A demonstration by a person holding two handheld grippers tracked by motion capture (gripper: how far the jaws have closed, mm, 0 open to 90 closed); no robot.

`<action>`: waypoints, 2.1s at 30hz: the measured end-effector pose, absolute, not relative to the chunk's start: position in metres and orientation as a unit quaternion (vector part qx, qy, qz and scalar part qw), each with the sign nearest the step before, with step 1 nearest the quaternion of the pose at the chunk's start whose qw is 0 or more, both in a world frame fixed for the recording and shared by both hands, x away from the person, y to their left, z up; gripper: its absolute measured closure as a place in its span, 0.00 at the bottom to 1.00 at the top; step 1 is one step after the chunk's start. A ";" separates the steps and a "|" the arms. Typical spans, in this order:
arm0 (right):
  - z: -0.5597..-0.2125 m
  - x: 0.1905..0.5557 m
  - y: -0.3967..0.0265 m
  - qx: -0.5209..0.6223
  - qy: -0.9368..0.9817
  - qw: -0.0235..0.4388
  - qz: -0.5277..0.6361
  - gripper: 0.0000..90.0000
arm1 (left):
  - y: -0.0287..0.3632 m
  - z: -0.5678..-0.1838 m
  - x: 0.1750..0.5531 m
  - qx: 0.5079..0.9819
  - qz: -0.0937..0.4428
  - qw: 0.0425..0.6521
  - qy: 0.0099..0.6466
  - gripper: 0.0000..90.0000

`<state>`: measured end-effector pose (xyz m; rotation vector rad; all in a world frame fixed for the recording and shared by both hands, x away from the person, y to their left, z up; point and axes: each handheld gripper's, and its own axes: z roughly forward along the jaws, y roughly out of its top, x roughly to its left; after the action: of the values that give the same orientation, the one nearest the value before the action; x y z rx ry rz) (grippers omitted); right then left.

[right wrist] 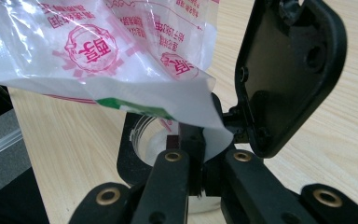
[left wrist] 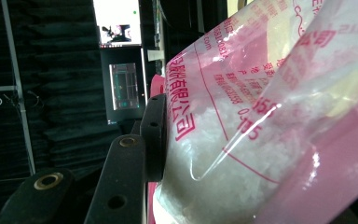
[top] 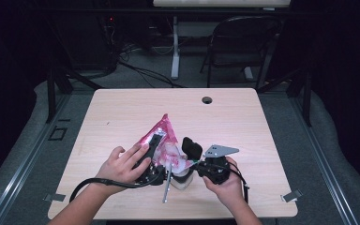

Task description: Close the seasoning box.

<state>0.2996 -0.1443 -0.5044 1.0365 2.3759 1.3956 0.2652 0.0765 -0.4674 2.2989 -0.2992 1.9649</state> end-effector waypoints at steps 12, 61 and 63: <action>-0.505 0.298 -0.144 0.350 0.802 0.101 0.474 1.00 | 0.078 -0.467 0.265 0.758 0.643 0.053 -0.096 0.74; -0.491 0.288 -0.138 0.332 0.805 0.117 0.478 1.00 | 0.088 -0.469 0.275 0.785 0.615 0.049 -0.056 0.78; -0.491 0.287 -0.138 0.332 0.804 0.118 0.479 1.00 | 0.089 -0.470 0.275 0.787 0.613 0.048 -0.051 0.78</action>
<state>0.2875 -0.1377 -0.4906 0.9701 2.3514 1.4025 0.2754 0.0893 -0.4695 2.3994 -0.1564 1.8682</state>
